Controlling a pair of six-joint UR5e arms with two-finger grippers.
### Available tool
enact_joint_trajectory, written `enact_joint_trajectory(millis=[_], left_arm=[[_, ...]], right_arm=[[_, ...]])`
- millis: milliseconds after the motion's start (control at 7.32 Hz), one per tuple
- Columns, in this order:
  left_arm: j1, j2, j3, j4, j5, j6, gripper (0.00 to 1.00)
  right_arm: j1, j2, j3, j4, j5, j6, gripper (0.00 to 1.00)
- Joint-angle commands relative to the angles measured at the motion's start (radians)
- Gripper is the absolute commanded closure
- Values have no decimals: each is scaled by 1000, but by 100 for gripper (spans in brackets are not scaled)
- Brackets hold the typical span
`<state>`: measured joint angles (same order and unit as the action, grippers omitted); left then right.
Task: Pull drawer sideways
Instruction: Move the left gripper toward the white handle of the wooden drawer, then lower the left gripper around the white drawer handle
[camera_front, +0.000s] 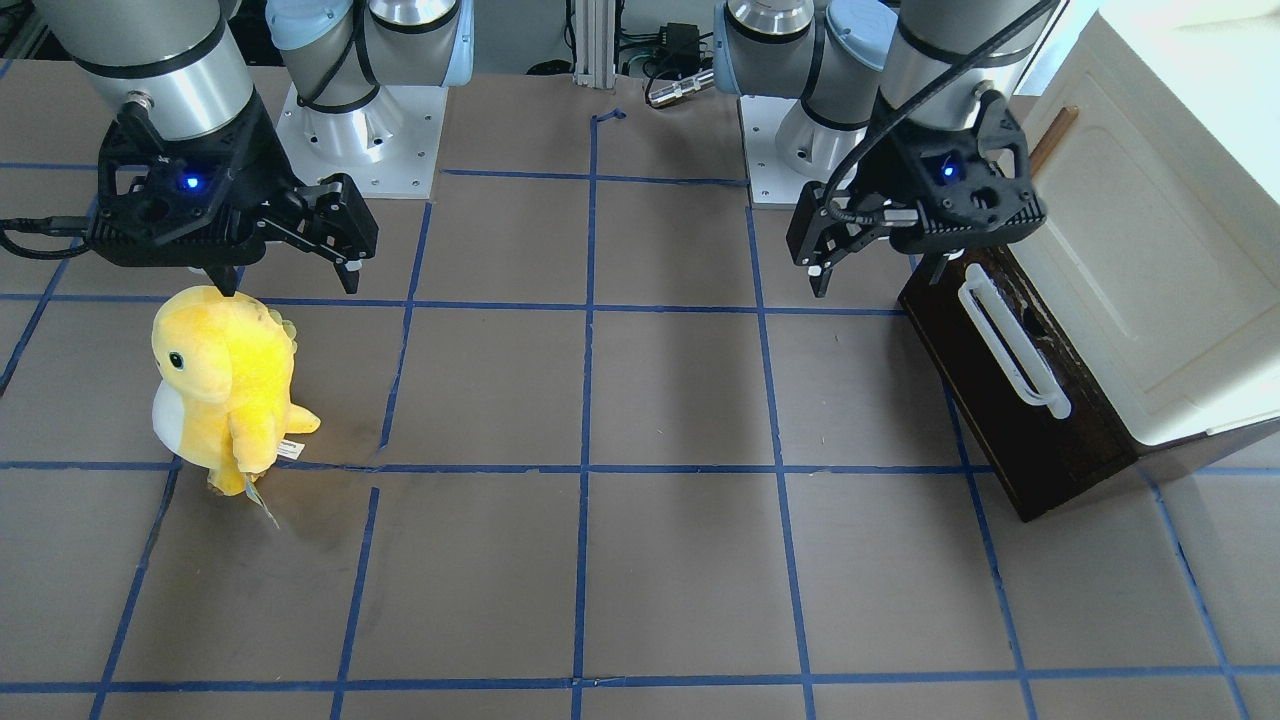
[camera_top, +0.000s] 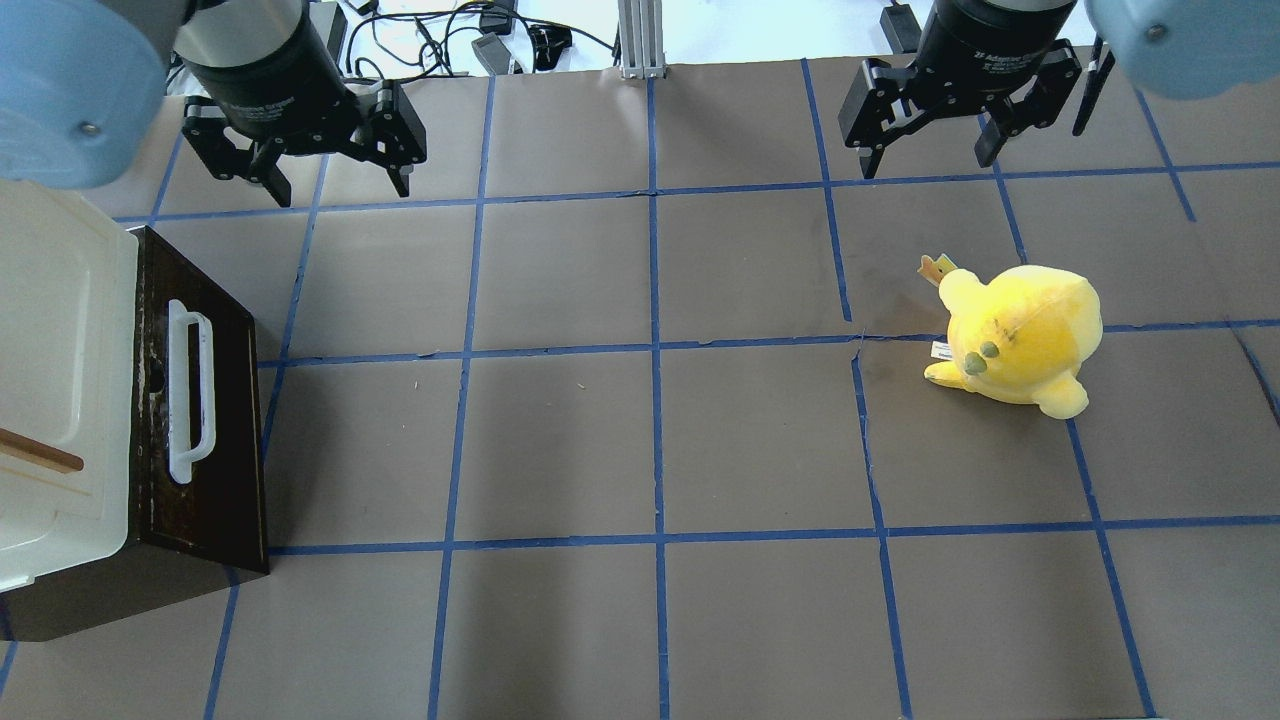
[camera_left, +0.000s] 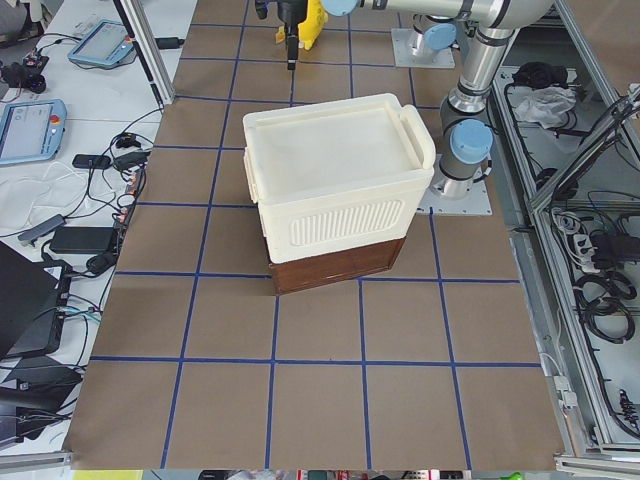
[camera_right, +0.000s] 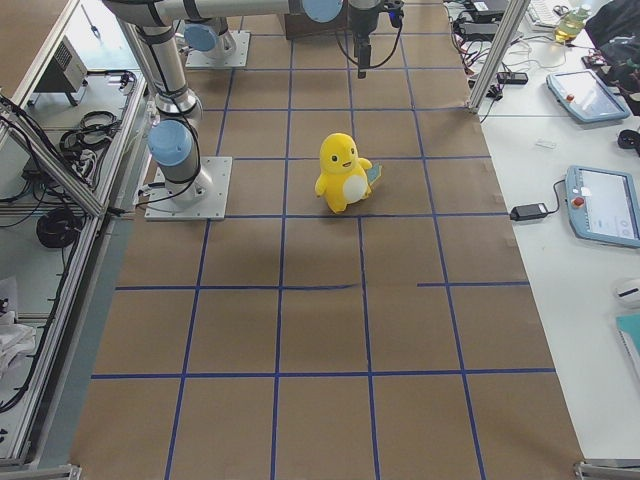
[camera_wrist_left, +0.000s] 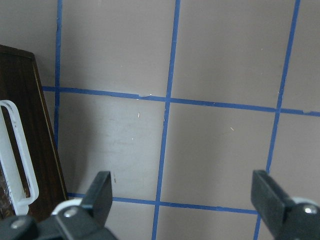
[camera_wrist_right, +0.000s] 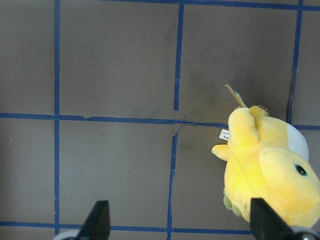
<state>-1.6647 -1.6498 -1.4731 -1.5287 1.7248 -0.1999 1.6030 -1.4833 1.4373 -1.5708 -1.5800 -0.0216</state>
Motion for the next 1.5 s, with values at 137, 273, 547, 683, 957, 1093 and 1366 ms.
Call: enact_joint_trajectory(millis=[137,273,547,683,957,1093,1366], left_arm=[[-99,-122,-59,34,190,-285,0],[-101,-145,-138,86,278,-381,0],[-104,-159,-232,139,414,-409,0],[-102,-163,-240,128,488,-391,0],[-99,-179,-304,131,550,-383,0],[-95,-182,-328,125,664,-383,0],[-93,-186,-337,89,690,-377,0]], right_arm=[[0,0,0,0,0,0,0],[0,0,0,0,0,0,0],[0,0,0,0,0,0,0],[0,0,0,0,0,0,0],[0,0,0,0,0,0,0],[0,0,0,0,0,0,0],[0,0,0,0,0,0,0]])
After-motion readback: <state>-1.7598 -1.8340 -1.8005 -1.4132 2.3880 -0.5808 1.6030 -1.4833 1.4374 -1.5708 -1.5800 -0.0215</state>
